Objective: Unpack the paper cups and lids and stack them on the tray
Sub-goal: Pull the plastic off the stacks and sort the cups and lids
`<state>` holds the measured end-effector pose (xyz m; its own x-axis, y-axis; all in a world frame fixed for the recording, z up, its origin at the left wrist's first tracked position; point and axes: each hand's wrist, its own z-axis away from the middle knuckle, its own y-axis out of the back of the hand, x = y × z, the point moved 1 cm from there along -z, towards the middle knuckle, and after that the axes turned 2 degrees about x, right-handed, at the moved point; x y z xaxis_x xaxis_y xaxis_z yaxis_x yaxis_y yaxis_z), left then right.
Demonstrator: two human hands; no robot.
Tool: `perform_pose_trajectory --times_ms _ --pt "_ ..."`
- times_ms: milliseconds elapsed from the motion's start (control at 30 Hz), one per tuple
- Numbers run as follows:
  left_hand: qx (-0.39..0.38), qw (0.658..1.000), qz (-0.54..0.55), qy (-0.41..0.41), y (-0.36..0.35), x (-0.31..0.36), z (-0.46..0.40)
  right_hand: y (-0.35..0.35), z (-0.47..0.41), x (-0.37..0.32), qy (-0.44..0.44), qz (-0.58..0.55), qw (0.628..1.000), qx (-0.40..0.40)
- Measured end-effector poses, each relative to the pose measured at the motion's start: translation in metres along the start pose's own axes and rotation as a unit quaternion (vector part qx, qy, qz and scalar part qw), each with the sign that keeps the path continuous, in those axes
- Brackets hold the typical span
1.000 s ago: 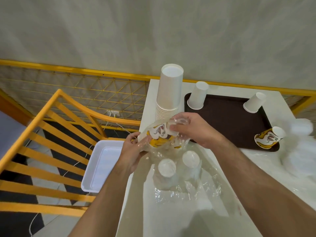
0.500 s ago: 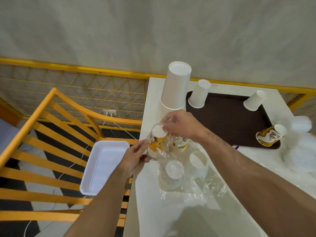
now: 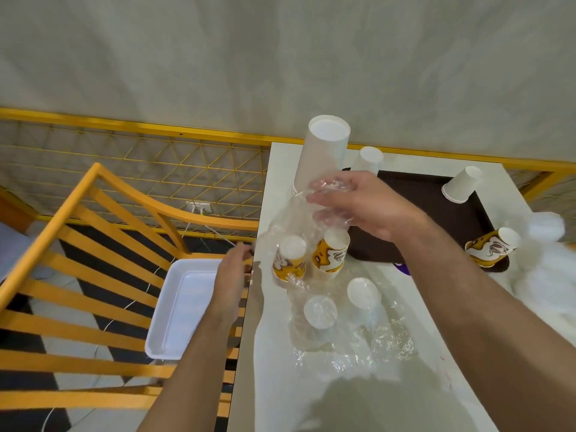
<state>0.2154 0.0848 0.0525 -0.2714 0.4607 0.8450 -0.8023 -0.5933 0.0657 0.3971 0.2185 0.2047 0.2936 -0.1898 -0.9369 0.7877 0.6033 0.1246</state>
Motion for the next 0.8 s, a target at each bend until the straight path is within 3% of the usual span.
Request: perform_pose_trajectory --times_ms 67,133,267,400,567,667,800 --pt "0.002 0.995 0.088 -0.043 0.003 0.022 0.018 0.012 0.01 -0.003 -0.009 -0.116 0.993 -0.017" --pt "-0.05 0.985 0.137 -0.093 0.005 0.047 0.035 0.024 0.018 -0.001 -0.003 -0.19 0.981 -0.026" --pt "-0.204 0.963 0.096 -0.151 -0.013 0.088 0.076 0.05 0.037 0.015 0.014 -0.271 0.962 -0.036" --pt "-0.262 0.948 0.108 -0.145 -0.046 0.101 0.111 0.087 0.066 0.037 0.016 -0.272 0.962 -0.02" --pt "-0.222 0.96 0.036 -0.165 -0.1 0.103 0.145 0.138 0.119 0.065 -0.025 -0.189 0.981 0.034" --pt "-0.254 0.936 -0.051 -0.237 -0.14 0.088 0.168 0.17 0.152 0.085 -0.043 -0.172 0.982 0.063" --pt "-0.298 0.918 -0.042 -0.259 -0.197 0.068 0.196 0.226 0.199 0.122 -0.085 -0.194 0.973 0.095"
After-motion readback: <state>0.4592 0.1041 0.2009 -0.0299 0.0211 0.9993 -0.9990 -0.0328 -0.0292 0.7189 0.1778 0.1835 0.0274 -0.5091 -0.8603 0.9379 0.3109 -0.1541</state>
